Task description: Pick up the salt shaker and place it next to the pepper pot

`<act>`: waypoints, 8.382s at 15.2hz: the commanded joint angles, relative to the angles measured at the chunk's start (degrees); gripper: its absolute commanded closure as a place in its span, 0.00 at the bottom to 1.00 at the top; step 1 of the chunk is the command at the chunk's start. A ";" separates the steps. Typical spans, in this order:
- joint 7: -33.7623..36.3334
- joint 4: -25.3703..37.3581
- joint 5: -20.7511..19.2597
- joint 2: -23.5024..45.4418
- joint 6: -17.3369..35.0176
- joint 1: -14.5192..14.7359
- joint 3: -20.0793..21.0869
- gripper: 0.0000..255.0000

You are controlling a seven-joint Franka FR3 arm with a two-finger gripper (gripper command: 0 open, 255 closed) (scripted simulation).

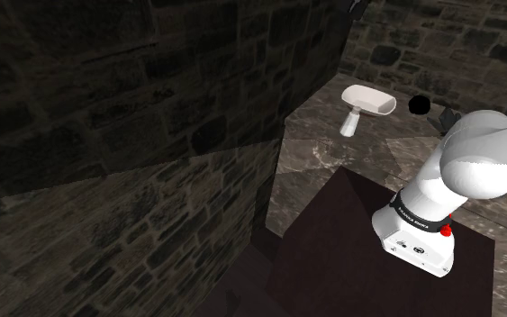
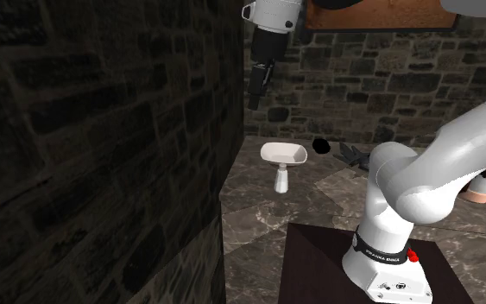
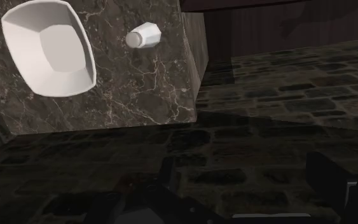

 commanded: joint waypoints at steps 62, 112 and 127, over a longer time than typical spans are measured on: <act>-4.57 -38.16 -11.13 -5.98 33.42 -16.70 -21.94 1.00; -16.26 -11.68 -11.05 -22.83 -8.37 -19.37 -23.27 1.00; -35.62 -2.73 -24.71 -32.86 -22.51 -26.19 -37.03 1.00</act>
